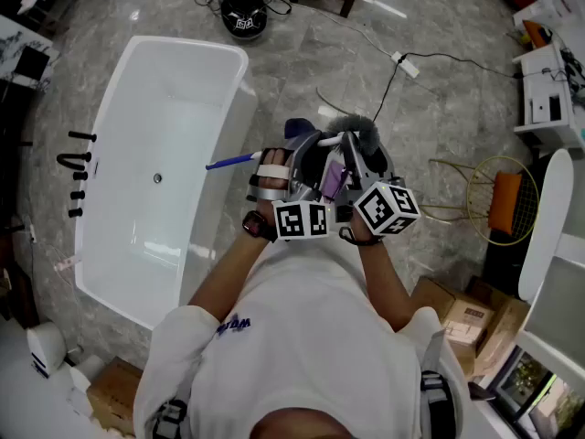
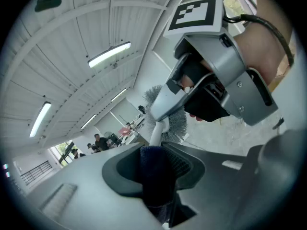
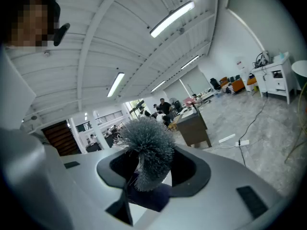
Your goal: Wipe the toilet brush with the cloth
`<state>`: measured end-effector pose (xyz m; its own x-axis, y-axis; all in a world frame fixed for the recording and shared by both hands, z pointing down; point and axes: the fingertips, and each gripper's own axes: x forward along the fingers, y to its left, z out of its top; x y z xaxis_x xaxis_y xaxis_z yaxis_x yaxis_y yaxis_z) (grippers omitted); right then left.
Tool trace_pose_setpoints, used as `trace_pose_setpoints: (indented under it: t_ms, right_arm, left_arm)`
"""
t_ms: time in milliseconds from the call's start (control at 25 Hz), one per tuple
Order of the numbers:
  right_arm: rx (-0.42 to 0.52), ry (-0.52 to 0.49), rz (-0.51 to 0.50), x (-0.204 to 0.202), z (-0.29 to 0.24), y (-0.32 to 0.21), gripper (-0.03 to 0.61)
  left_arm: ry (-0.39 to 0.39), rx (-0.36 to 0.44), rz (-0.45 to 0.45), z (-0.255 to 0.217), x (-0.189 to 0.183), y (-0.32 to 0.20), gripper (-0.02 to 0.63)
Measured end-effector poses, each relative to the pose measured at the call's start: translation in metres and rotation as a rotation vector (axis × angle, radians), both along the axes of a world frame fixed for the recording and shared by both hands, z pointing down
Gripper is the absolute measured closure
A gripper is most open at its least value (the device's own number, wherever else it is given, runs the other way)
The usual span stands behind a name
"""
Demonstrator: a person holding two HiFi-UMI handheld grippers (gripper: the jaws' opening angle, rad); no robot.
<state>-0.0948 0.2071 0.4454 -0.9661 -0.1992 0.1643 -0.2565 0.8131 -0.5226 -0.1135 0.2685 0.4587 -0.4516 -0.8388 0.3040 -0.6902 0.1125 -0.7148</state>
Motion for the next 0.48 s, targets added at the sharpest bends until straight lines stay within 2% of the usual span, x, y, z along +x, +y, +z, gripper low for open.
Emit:
trace_pose_setpoints:
  t_ms: [160, 320, 480]
  right_arm:
    - [-0.019, -0.008, 0.070, 0.032, 0.003, -0.105, 0.385]
    - [-0.086, -0.013, 0.239, 0.082, 0.015, -0.191, 0.385]
    - [-0.146, -0.032, 0.390, 0.127, 0.022, -0.242, 0.385]
  left_arm:
    - [0.008, -0.022, 0.066, 0.001, 0.026, -0.104, 0.494]
    - [-0.056, -0.058, 0.230, -0.001, 0.065, -0.184, 0.408]
    - [-0.007, -0.169, 0.341, 0.015, 0.089, -0.229, 0.362]
